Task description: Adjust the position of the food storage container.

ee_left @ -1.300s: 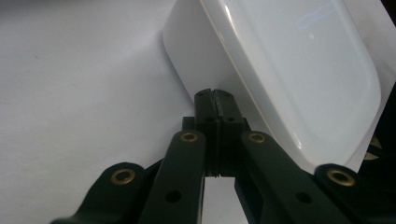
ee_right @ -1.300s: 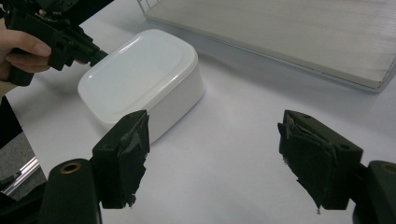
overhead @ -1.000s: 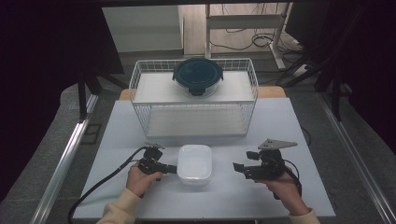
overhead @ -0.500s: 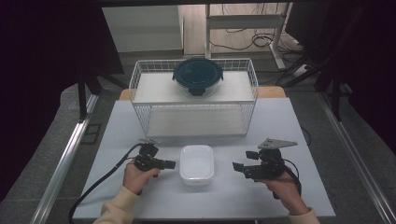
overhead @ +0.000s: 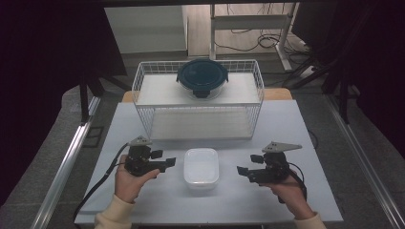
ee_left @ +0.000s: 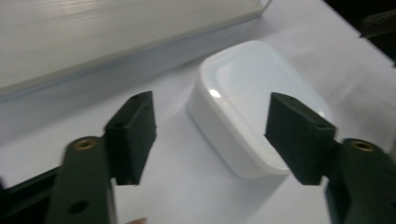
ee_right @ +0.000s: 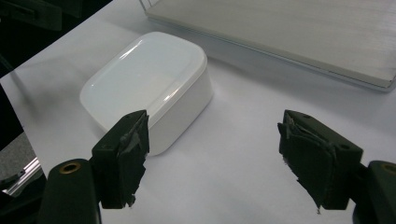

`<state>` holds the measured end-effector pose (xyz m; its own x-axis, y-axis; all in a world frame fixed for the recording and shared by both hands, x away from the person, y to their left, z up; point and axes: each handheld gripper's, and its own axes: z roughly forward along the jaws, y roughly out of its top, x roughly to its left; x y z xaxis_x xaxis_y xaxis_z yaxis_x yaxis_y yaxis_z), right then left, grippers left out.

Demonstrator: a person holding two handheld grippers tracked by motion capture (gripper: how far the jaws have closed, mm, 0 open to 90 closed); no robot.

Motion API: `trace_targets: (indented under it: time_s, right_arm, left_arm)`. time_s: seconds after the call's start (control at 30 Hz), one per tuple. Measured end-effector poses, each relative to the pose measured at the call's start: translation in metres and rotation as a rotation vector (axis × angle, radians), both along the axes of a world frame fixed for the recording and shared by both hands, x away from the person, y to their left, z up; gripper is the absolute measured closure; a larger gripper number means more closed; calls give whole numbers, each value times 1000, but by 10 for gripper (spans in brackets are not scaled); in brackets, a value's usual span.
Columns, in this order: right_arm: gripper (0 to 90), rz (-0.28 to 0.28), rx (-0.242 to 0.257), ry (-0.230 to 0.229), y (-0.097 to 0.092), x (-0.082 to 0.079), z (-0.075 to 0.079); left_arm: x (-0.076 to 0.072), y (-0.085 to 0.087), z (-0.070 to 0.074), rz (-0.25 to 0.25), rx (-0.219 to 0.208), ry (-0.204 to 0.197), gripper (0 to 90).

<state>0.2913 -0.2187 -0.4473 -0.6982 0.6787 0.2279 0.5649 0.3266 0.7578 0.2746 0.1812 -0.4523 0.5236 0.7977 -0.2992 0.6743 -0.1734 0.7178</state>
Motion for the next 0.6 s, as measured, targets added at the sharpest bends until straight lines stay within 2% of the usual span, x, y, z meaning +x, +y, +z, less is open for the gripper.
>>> trace_targets:
  time_s: [0.2,0.33,0.47,0.6]
  right_arm:
    - [242,11,4,-9,4,2,2]
    - [241,16,-5,-1,7,2,-2]
    - [241,18,-10,-4,7,1,-2]
    - [242,3,-5,-4,3,1,-1]
  left_arm:
    - [-2,3,-4,13,-7,9,256]
    - [-1,3,-7,16,-27,31,244]
    - [0,1,-9,1,-42,44,243]
    - [0,-2,-12,-8,-31,52,243]
